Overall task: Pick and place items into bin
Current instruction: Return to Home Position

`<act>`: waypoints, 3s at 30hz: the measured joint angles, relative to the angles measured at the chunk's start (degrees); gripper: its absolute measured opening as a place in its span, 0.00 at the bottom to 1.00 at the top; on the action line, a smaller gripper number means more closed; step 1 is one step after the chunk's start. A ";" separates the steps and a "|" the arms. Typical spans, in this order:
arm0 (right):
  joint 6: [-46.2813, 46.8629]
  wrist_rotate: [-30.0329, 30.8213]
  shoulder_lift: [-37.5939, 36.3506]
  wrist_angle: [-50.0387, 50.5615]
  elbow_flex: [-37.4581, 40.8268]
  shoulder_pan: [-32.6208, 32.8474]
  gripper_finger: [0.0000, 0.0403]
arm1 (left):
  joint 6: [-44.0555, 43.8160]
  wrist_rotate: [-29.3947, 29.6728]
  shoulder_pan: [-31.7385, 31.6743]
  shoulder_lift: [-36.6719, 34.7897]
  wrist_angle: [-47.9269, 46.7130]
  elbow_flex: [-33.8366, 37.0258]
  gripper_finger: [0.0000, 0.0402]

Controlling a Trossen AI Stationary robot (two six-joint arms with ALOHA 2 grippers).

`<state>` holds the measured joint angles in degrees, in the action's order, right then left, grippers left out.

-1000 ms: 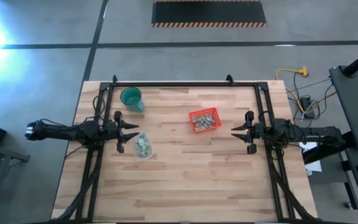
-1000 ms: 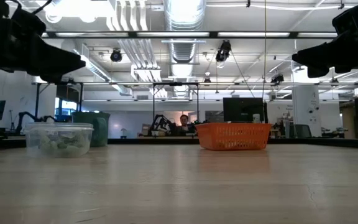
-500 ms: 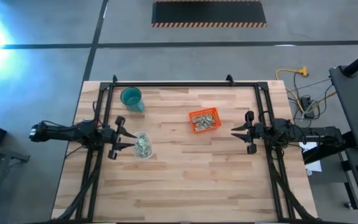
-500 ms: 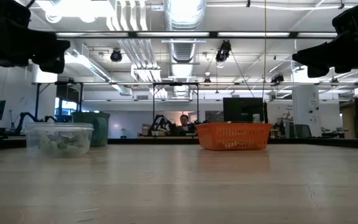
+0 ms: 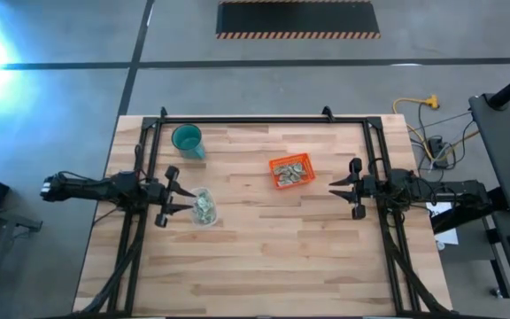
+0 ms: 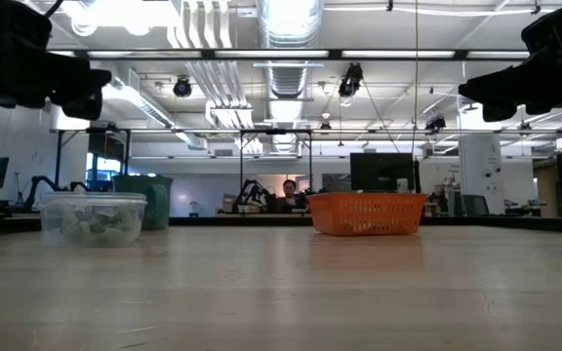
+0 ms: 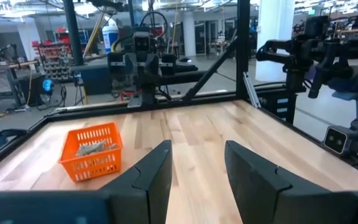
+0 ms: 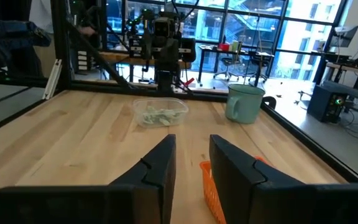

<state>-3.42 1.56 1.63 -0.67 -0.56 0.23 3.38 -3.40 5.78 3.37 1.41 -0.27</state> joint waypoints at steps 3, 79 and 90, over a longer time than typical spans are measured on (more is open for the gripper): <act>-0.01 0.00 0.02 0.00 0.00 0.00 0.21 | 0.00 0.00 0.00 0.67 0.00 0.00 0.33; -0.12 0.00 0.02 0.00 0.00 0.00 0.17 | 0.00 0.00 -0.02 3.72 0.80 0.00 0.33; -0.07 0.00 0.02 0.00 0.00 0.01 0.20 | 0.00 0.00 -0.02 3.72 0.81 0.00 0.33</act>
<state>-3.49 1.56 1.65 -0.67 -0.56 0.24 3.38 -3.40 5.76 7.09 2.22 -0.27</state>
